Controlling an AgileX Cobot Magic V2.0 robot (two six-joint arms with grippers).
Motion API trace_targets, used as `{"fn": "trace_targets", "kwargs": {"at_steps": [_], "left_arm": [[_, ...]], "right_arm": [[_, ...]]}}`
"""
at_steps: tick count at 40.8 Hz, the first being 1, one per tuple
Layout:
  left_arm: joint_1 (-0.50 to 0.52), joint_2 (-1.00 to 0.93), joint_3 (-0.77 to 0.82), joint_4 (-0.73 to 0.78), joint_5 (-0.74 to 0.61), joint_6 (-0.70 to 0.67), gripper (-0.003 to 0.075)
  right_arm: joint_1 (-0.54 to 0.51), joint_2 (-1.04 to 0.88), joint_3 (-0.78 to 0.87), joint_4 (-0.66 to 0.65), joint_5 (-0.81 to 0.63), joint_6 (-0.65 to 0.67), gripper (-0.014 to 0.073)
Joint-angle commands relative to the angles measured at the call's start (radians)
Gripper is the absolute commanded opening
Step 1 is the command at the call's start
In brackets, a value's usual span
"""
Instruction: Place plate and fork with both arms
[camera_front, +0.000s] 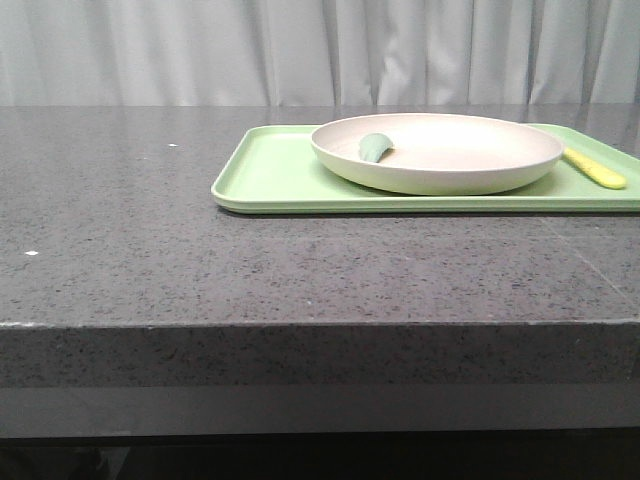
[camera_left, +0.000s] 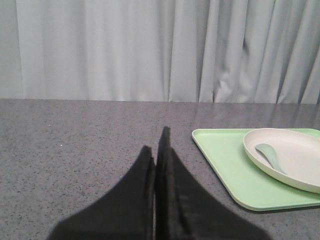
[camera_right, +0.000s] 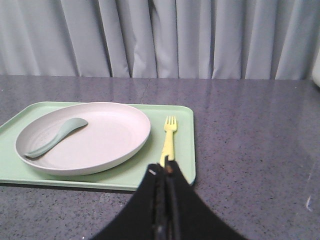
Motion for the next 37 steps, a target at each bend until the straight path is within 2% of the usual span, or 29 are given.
{"fn": "trace_targets", "kwargs": {"at_steps": [1, 32, 37], "left_arm": [[0.003, 0.01, -0.026, 0.0, -0.086, -0.005, -0.0018], [0.003, 0.01, -0.026, 0.0, -0.086, -0.005, -0.0018], [0.007, -0.015, 0.022, 0.0, -0.11, -0.005, -0.0018]], "right_arm": [[-0.001, 0.009, -0.028, -0.011, -0.087, -0.009, -0.0119], [-0.001, 0.009, -0.028, -0.011, -0.087, -0.009, -0.0119], [-0.001, 0.009, -0.028, -0.011, -0.087, -0.009, -0.0119]]}}
